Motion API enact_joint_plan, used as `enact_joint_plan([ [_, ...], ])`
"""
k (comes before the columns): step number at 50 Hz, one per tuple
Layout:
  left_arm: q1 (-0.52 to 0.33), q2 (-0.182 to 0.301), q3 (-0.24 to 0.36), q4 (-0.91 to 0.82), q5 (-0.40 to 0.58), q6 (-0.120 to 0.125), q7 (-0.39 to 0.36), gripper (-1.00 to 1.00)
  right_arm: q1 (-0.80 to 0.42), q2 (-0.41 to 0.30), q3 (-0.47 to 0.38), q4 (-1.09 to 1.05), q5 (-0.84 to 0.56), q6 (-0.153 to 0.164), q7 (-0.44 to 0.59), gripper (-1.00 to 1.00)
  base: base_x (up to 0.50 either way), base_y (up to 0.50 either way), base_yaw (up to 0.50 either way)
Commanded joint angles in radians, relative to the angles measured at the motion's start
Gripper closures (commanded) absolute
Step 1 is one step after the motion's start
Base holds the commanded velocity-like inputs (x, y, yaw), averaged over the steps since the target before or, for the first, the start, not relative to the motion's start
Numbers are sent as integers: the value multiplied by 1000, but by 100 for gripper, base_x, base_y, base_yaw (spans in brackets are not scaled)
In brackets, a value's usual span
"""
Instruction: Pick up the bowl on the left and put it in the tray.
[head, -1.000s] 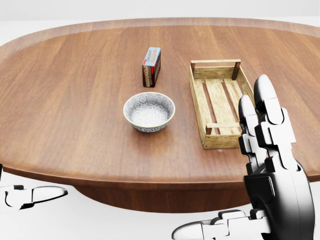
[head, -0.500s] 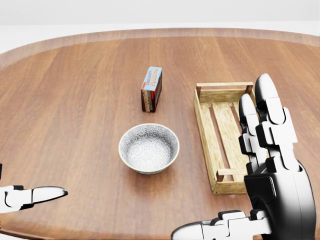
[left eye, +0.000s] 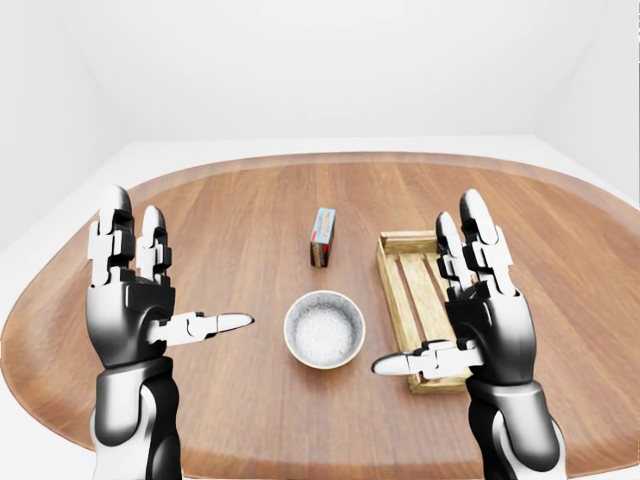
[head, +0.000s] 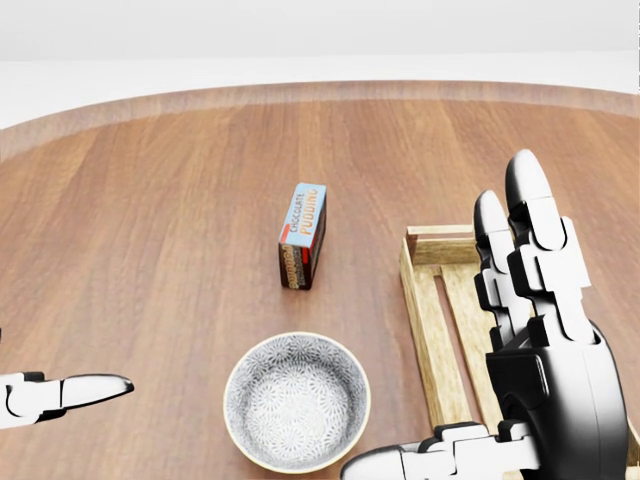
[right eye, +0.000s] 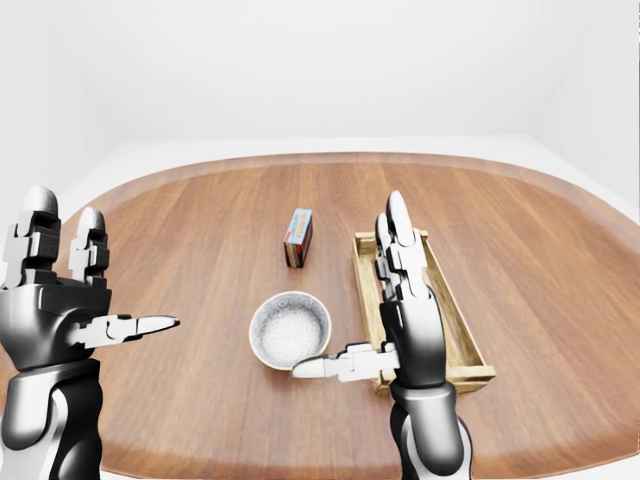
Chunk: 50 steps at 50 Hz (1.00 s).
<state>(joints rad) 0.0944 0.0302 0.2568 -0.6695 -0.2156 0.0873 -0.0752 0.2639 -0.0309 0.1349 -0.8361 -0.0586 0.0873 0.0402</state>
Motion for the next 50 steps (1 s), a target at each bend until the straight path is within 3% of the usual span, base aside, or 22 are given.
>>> enact_joint_plan([
  [1, 6, -1, 1, -17, -3, 0, -2, -100, 4, -2, 1, -3, 0, 0, 1, -100, 50, 0, 0],
  [14, 7, -5, 3, -26, -3, 0, -5, -100, 7, -2, 13, -35, -8, 0, -14, -100, 46, -2, 0],
  [22, 14, -7, -5, -16, 11, 0, -7, -100, 31, -30, 102, -81, -57, 0, -45, -100, 0, 0, 0],
  [33, 1, -1, 8, -22, -1, 0, -2, -100, -97, -82, 245, -195, -271, 0, 29, -100, 0, 0, 0],
  [50, 5, -2, 8, -30, -1, 0, -2, -100, -93, -95, 368, -171, -468, 0, 131, -100, 0, 0, 0],
])
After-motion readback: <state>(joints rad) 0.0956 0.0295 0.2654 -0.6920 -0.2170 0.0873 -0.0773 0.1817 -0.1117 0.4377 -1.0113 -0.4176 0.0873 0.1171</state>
